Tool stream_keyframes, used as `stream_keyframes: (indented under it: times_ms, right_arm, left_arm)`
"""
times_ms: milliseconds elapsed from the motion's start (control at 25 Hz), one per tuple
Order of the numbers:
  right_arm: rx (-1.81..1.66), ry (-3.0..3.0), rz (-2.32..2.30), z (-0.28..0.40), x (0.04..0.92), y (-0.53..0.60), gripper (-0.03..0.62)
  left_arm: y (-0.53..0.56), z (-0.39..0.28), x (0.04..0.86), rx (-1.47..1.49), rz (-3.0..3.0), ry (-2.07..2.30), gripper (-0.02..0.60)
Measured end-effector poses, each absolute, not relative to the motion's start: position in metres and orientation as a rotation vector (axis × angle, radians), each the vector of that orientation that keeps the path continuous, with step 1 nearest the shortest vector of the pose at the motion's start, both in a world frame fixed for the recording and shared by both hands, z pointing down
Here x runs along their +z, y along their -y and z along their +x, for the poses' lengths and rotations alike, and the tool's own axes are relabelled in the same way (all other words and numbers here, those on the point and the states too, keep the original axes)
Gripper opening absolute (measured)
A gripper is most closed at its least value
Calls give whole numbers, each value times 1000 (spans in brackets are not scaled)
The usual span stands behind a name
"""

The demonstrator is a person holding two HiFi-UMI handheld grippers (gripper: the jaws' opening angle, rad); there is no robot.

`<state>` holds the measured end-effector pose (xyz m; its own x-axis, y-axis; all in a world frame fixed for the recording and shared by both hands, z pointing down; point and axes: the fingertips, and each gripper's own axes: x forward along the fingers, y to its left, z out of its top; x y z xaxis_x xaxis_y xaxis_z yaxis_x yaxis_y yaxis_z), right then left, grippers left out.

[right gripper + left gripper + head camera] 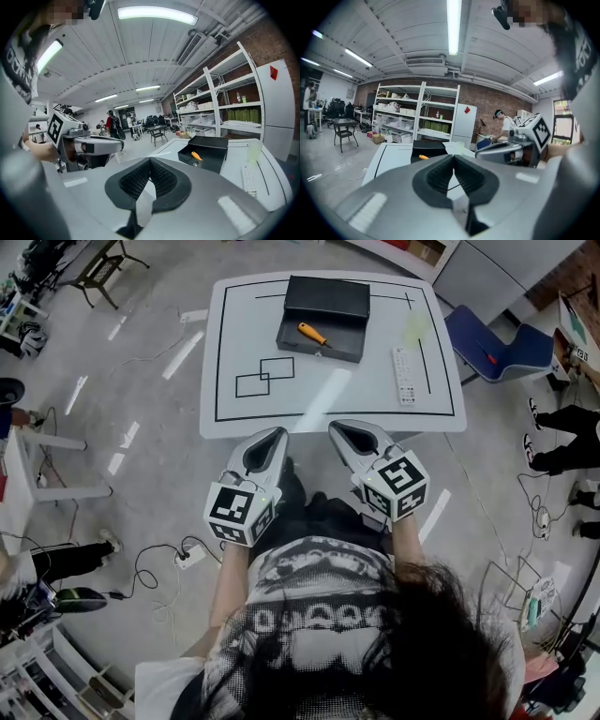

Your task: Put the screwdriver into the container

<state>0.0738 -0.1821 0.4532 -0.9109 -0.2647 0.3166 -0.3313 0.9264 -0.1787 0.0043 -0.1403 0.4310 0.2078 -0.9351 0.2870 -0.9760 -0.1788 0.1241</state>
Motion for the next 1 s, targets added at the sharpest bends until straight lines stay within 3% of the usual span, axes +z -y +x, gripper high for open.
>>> stream_keyframes:
  times_ms: [1000]
  right_arm:
    - [257,2794,322,95,455,140,-3]
  left_arm:
    - [106,35,434,209,2190,1841,0]
